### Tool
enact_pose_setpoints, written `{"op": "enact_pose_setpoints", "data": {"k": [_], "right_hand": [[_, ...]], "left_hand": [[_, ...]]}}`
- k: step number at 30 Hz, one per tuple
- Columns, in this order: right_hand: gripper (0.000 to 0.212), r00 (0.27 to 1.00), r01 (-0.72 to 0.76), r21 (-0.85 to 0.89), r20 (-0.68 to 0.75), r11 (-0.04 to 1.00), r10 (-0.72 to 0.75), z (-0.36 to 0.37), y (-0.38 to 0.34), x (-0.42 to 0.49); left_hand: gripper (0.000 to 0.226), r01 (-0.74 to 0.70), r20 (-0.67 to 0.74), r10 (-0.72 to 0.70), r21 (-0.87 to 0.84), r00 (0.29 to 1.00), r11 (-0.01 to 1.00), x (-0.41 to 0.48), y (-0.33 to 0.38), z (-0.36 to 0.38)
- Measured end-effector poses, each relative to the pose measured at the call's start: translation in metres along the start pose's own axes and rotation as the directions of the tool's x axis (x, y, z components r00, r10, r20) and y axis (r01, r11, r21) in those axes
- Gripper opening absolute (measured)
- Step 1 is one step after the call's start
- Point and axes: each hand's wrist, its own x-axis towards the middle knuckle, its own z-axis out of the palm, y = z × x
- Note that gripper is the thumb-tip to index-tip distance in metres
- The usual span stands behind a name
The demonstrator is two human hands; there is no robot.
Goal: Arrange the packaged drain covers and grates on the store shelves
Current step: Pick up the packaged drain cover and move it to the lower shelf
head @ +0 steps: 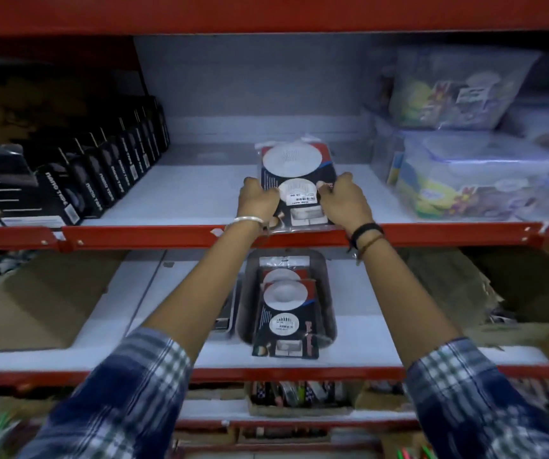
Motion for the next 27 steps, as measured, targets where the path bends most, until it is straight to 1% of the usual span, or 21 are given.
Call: {"op": "enact_pose_setpoints", "data": {"k": [2,4,6,9,11,14,17,19,22,25,27], "right_hand": [[0.033,0.995,0.075,0.043,-0.071,0.996,-0.072,0.000,0.004,-0.038],[0.032,0.985,0.134,0.088,-0.121,0.987,-0.123,0.007,0.014,-0.077],[0.034,0.978,0.158,0.124,-0.160,0.980,-0.137,0.019,0.028,-0.115],[0.038,0.969,0.173,0.148,-0.204,0.974,-0.142,0.043,0.053,-0.167],[0.044,0.976,0.136,0.151,-0.189,0.979,-0.106,0.060,0.072,-0.197],[0.051,0.988,0.066,0.168,-0.151,0.984,-0.040,0.083,0.099,-0.232],[0.058,0.992,0.007,0.120,-0.128,0.993,0.009,0.101,0.122,-0.255],[0.056,0.991,-0.031,0.069,-0.124,0.997,0.039,0.109,0.134,-0.257],[0.048,0.989,-0.095,0.018,-0.109,0.995,0.096,0.118,0.143,-0.238],[0.046,0.988,-0.131,-0.036,-0.082,0.991,0.128,0.125,0.145,-0.201],[0.047,0.985,-0.166,-0.077,-0.048,0.983,0.163,0.131,0.146,-0.173]], "left_hand": [[0.026,-0.113,-0.025,0.114,0.030,0.993,0.993,-0.034,-0.011,-0.007],[0.019,-0.228,-0.065,0.229,0.020,0.971,0.973,-0.069,-0.030,-0.014],[0.024,-0.314,-0.081,0.315,0.026,0.946,0.949,-0.104,-0.056,-0.018],[0.038,-0.352,-0.081,0.352,0.016,0.932,0.936,-0.150,-0.097,-0.022],[0.042,-0.340,-0.057,0.340,-0.003,0.939,0.940,-0.175,-0.127,-0.024],[0.050,-0.262,-0.025,0.261,-0.006,0.965,0.965,-0.202,-0.171,-0.025],[0.052,-0.215,0.014,0.215,0.008,0.977,0.977,-0.223,-0.204,-0.020],[0.055,-0.172,0.036,0.171,0.035,0.985,0.985,-0.224,-0.218,-0.015],[0.058,-0.121,0.058,0.114,0.139,0.992,0.983,-0.202,-0.222,-0.004],[0.060,-0.048,0.088,0.026,0.254,0.996,0.966,-0.165,-0.219,0.009],[0.061,-0.013,0.109,-0.028,0.357,0.994,0.934,-0.135,-0.221,0.018]]}}
